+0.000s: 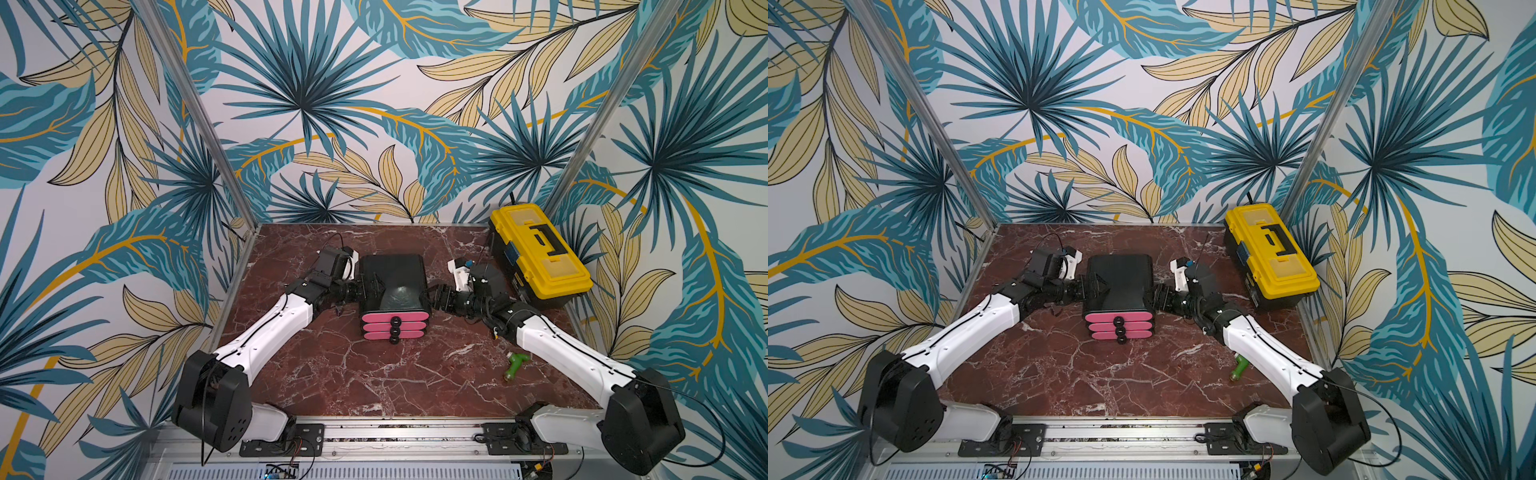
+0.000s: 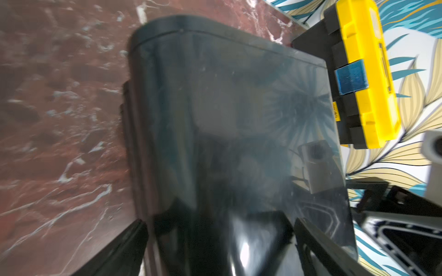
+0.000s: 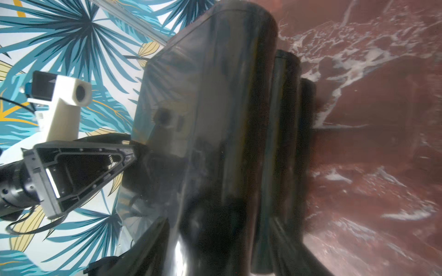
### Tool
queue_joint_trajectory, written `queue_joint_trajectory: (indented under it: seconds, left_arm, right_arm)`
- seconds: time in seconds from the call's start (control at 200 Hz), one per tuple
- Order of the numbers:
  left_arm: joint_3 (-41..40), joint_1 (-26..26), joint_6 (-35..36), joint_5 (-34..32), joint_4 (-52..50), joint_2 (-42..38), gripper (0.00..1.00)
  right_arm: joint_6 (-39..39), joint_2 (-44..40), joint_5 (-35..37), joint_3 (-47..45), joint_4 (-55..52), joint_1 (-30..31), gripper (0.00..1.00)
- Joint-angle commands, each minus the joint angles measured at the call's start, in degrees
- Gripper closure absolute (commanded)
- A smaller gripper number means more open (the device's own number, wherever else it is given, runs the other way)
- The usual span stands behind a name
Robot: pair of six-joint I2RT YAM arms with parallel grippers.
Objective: Put the bluetooth earphones in the drawer according to color
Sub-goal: Move the storage box to the center of the board, then reset both arms
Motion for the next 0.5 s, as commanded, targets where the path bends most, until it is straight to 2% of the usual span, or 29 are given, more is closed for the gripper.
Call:
queue_joint_trajectory:
  seconds: [0.0, 0.12, 0.19, 0.376, 0.496]
  left_arm:
    - [-0.15, 1.24, 2.0, -6.88, -6.67, -5.91, 0.0]
    - [-0.28, 1.84, 2.89, -11.07, -10.07, -11.28, 0.0]
    - [-1.03, 1.75, 3.28, -14.06, -12.1, -15.2, 0.0]
    - [-6.46, 1.56, 4.05, -21.39, -15.61, -29.95, 0.0]
    - [-10.93, 1.49, 3.71, -25.59, -16.82, -40.26, 0.0]
  right_arm:
    - [-3.58, -4.99, 7.06, 0.09, -9.2, 0.04, 0.26]
    - [-5.99, -10.27, 10.51, 0.95, -14.43, 0.06, 0.15]
    - [-7.43, -13.31, 12.89, 1.27, -17.67, 0.08, 0.01]
    - [-10.45, -22.3, 20.48, -0.55, -22.89, 0.1, 0.0]
    - [-12.05, -28.91, 22.42, -3.62, -23.19, 0.08, 0.01]
